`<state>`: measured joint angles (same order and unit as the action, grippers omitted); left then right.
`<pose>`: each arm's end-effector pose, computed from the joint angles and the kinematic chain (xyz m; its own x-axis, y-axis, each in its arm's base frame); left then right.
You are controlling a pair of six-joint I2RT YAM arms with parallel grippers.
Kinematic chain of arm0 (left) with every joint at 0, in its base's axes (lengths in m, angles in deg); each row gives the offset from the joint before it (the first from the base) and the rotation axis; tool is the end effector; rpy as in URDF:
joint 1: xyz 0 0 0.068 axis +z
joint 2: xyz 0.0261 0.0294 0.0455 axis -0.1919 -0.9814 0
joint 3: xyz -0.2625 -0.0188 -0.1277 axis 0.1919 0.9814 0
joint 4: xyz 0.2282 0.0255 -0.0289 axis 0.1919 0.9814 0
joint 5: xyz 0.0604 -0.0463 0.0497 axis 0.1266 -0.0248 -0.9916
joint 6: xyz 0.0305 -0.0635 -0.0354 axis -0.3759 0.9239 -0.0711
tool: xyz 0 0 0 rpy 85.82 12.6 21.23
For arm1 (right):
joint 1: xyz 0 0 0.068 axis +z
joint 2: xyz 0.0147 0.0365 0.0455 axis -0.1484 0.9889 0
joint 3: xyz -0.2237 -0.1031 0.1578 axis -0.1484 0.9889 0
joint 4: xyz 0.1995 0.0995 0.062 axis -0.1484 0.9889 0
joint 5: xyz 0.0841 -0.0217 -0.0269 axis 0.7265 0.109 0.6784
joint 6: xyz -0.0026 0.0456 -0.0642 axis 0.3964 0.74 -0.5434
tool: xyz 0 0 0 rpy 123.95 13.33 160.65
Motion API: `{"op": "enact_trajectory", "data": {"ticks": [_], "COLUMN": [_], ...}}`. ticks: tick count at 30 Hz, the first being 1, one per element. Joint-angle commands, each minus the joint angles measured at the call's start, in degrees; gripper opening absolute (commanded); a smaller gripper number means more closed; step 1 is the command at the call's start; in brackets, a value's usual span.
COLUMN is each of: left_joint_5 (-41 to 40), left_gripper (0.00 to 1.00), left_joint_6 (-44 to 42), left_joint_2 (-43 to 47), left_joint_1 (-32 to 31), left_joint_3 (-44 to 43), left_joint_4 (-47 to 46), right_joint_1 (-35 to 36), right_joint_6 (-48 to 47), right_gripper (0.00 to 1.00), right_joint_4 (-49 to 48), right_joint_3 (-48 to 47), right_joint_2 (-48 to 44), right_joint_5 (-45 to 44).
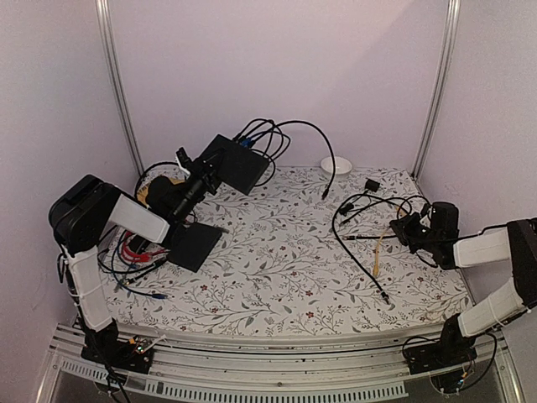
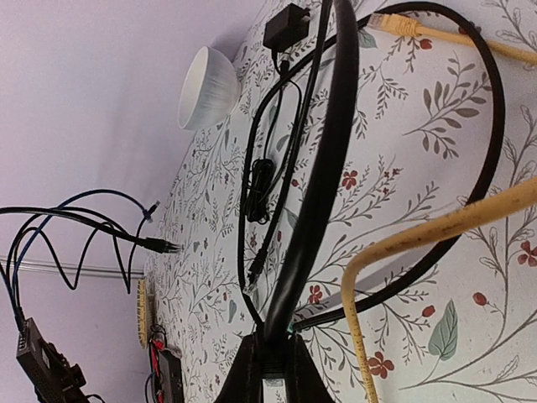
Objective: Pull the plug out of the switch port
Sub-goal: Place the connector at the corner of the board, then pull the connector from the switch port.
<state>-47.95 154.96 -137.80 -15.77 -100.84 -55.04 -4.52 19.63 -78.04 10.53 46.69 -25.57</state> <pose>0.3587 -0.1929 0.2845 -0.5223 -0.8373 -0.1618 0.4431 -0.1043 -0.8904 0.2617 0.0379 0.1873 -0.5118 0.7747 -0.3713 0.2017 0.5285 0.8246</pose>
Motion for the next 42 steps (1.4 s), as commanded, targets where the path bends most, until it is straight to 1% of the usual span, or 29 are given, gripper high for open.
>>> {"op": "enact_trajectory", "data": {"ticks": [1,5,9,11,12,13,14,15,17,19,23,27,31,37,42], "left_joint_5": [1.2,2.6,4.1,4.5,4.5,4.7,4.8,4.9,5.3,5.4,6.2,6.8,7.3,7.4,7.4], "left_gripper": [0.0,0.0,0.0,0.0,0.0,0.0,0.0,0.0,0.0,0.0,0.0,0.0,0.0,0.0,0.0], "left_joint_6": [-0.1,0.3,0.8,0.9,1.1,1.2,1.5,1.8,2.3,2.6,2.6,2.5,2.6,3.0,3.0], "left_joint_2": [2.3,1.8,1.4,1.4,1.4,1.4,1.4,1.3,1.1,1.3,2.2,2.9,3.3,3.8,4.5], "left_joint_1": [-0.2,-1.0,-2.0,-2.4,-2.6,-2.8,-3.0,-3.2,-3.5,-3.8,-4.1,-4.1,-4.3,-4.5,-4.6], "left_joint_3": [-2.3,-2.0,-1.2,-0.6,-0.1,0.2,0.7,1.0,1.5,2.1,2.9,3.6,4.3,6.0,7.3], "left_joint_4": [-6.7,-7.7,-8.9,-9.3,-9.4,-9.6,-9.8,-10.1,-10.7,-10.8,-10.6,-10.5,-10.7,-11.5,-12.0], "right_joint_1": [-0.7,-0.8,-0.8,-0.7,-0.6,-0.4,-0.2,0.1,0.3,0.5,1.2,2.3,3.5,5.4,7.7], "right_joint_6": [-1.4,-1.1,0.5,1.5,1.9,2.3,2.4,2.5,2.7,2.8,3.3,3.5,2.2,1.6,1.3], "right_gripper": [0.02,0.03,0.1,0.16,0.25,0.28,0.35,0.4,0.46,0.49,0.54,0.55,0.55,0.55,0.55], "right_joint_4": [2.9,2.4,0.3,-1.1,-1.4,-1.5,-1.4,-1.3,-0.8,0.3,3.2,6.1,11.5,15.4,16.8], "right_joint_3": [-4.1,-5.9,-4.9,-3.6,-3.2,-2.7,-2.2,-1.8,-1.1,-0.6,0.8,1.8,-0.1,-1.3,-2.6], "right_joint_2": [-0.6,4.4,8.1,8.9,9.1,9.0,8.6,8.0,6.6,5.0,0.2,-5.8,-11.3,-16.3,-18.3], "right_joint_5": [-0.5,2.4,4.7,5.7,6.0,6.1,6.0,5.8,5.7,5.6,3.6,2.4,1.1,0.3,-0.3]}}
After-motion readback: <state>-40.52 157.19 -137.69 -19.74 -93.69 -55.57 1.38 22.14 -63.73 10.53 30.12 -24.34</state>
